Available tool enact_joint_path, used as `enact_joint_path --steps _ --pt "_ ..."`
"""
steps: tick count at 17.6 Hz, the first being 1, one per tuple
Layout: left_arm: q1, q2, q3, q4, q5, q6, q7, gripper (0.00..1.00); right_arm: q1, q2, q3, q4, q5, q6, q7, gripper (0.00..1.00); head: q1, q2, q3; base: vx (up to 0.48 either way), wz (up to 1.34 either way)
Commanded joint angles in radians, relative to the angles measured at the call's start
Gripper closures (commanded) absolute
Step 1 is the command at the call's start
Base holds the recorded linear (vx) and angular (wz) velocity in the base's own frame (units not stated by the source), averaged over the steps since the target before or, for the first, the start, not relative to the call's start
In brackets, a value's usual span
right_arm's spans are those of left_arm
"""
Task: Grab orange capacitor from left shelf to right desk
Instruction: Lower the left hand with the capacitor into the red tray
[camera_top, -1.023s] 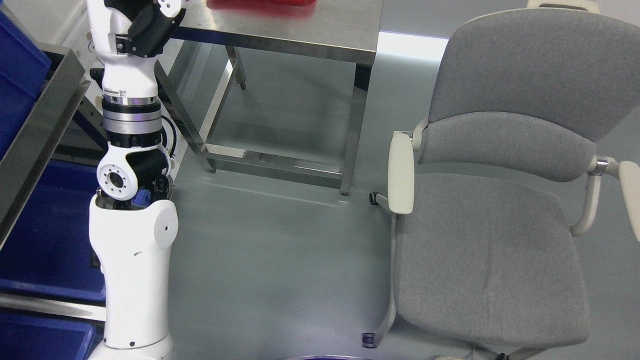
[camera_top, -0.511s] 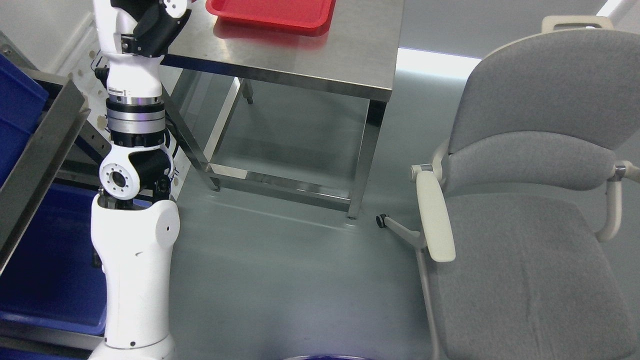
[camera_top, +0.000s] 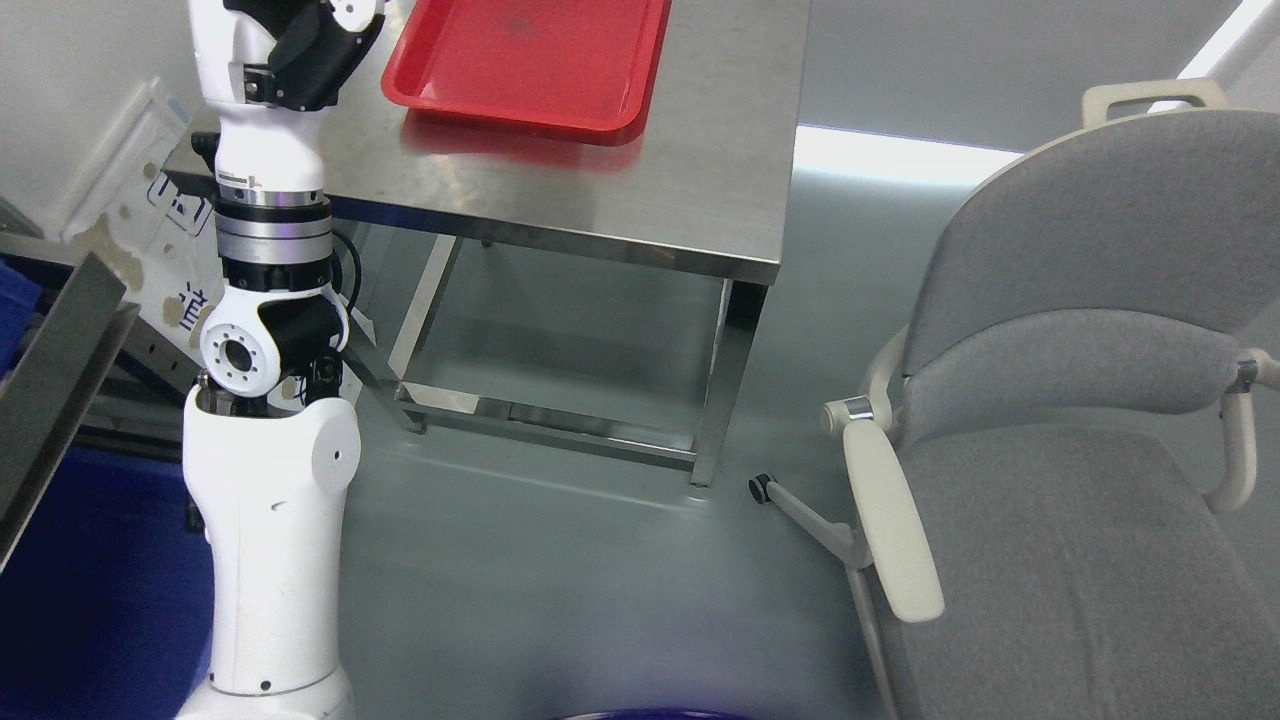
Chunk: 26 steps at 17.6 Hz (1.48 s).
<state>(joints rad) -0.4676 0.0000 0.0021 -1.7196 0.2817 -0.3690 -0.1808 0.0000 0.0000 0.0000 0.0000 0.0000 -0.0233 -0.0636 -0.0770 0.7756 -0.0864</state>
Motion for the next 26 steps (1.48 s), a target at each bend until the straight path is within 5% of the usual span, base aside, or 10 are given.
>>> enact_joint_path --steps 1,12,20,26 --pt "-0.003 0.017 -0.037 0.0 0.007 0.004 0.0 0.99 0.023 -0.017 -0.018 -0.017 0.003 0.0 -0.001 0.0 0.0 0.0 0.0 0.175 -0.13" --pt "-0.04 0.017 -0.045 0.064 0.011 0.151 0.0 0.99 0.023 -0.017 -0.018 -0.017 0.003 0.0 -0.001 0.0 0.0 0.0 0.0 0.142 -0.11" --pt "-0.086 0.017 -0.04 0.239 -0.035 0.298 0.001 0.98 0.023 -0.017 -0.017 -0.017 0.003 0.0 0.001 0.0 0.0 0.0 0.0 0.077 -0.01" --pt "-0.215 0.017 -0.096 0.458 -0.085 0.317 0.001 0.98 0.023 -0.017 -0.018 -0.017 0.003 0.0 0.001 0.0 0.0 0.0 0.0 0.04 0.0"
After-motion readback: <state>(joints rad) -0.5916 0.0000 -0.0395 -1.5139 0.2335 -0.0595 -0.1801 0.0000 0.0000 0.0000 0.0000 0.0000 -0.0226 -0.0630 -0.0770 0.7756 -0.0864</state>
